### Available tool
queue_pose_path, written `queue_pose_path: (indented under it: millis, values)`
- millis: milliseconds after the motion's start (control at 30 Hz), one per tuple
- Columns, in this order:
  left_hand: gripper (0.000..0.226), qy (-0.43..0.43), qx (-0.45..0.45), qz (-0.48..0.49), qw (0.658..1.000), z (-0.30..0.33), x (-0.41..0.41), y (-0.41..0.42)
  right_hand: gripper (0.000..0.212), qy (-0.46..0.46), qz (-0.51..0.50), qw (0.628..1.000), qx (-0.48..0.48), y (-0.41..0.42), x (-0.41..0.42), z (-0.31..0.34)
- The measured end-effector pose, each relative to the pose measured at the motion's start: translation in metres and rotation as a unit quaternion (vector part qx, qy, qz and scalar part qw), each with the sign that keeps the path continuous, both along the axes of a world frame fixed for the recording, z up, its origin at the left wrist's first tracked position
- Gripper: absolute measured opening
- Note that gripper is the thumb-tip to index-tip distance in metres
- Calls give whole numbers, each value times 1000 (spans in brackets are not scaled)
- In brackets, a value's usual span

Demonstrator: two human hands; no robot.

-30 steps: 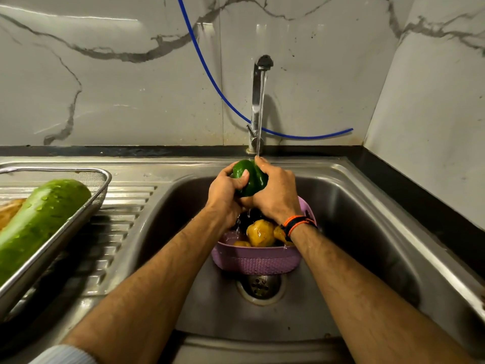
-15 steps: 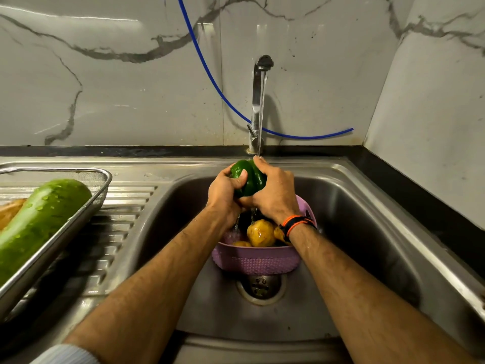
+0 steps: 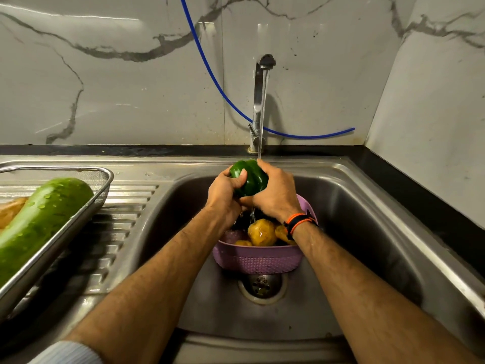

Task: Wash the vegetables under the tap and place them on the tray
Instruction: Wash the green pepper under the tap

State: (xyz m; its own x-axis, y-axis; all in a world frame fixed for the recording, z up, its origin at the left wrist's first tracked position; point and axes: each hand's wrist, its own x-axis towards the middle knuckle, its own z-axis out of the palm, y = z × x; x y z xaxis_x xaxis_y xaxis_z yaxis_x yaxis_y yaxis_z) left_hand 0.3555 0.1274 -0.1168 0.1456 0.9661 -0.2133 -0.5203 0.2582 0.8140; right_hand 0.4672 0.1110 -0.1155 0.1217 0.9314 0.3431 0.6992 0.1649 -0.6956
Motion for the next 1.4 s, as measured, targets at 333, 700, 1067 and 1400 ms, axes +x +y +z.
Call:
queue_pose_path:
  millis: [333,700,1067,1400]
  values:
    - [35,-1,2,4,1000,3,1,-1,96,18,-15,1000,0,1,-1,1]
    - [33,-6,-4,14,1000,2,1,-1,94,24,-9,1000,0,-1,-2,2]
    - [36,-58,-30,68,996,6,9,-1,76,14,-34,996,75,-4,-12,0]
    - [40,-53,-20,39,998,3,7,0,84,-14,-7,999,39,-5,-7,4]
